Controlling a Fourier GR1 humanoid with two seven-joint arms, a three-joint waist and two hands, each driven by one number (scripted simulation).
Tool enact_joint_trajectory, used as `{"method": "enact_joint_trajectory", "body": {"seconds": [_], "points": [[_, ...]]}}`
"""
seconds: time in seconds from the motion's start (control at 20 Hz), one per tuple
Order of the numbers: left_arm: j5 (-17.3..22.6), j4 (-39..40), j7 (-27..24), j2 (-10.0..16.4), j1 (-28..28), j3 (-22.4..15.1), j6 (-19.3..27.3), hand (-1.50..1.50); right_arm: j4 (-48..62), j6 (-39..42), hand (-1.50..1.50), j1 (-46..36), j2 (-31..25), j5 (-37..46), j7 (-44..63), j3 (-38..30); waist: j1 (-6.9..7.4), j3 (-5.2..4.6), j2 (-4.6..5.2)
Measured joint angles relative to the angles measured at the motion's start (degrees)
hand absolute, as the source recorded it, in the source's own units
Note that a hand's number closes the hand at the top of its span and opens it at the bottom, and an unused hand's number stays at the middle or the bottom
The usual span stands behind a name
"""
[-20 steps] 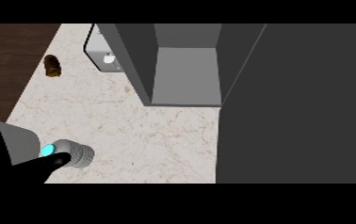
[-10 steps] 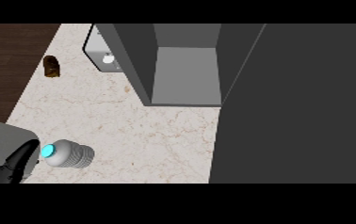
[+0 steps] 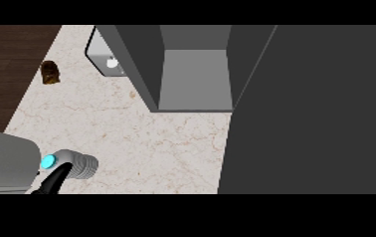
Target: Pick up the bottled water, place it into the cabinet and close the cabinet
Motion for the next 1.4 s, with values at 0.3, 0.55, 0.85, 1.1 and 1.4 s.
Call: {"method": "enact_joint_trajectory", "body": {"seconds": [0.3,0.55,0.85,1.1,1.4], "points": [[-1.9,0.1,0.6,0.0,3.2,-3.8,1.7,-1.5,-0.6,-2.1,-1.5,1.5,0.5,0.5,0.8,4.2,-0.18,0.02,-0.05],[-3.0,0.2,0.2,0.0,6.3,-5.3,2.5,-1.5,-0.9,-3.9,-1.5,1.5,0.4,1.0,1.5,6.4,-0.17,-0.02,-0.09],[-4.2,0.5,0.3,-0.1,8.2,-6.5,3.2,-1.5,-0.8,-6.0,-1.5,0.8,-0.3,1.7,1.4,8.2,-0.24,-0.06,-0.02],[-4.9,0.9,1.3,-0.2,8.0,-5.3,3.3,-1.5,-0.9,-7.3,-1.5,1.0,-1.6,2.4,1.4,9.8,-0.53,-0.1,0.03],[-5.6,1.9,1.7,-0.3,7.2,-4.4,3.3,-1.5,-1.1,-10.0,-1.5,0.2,-2.5,3.4,2.2,12.6,-0.58,-0.16,0.01]]}}
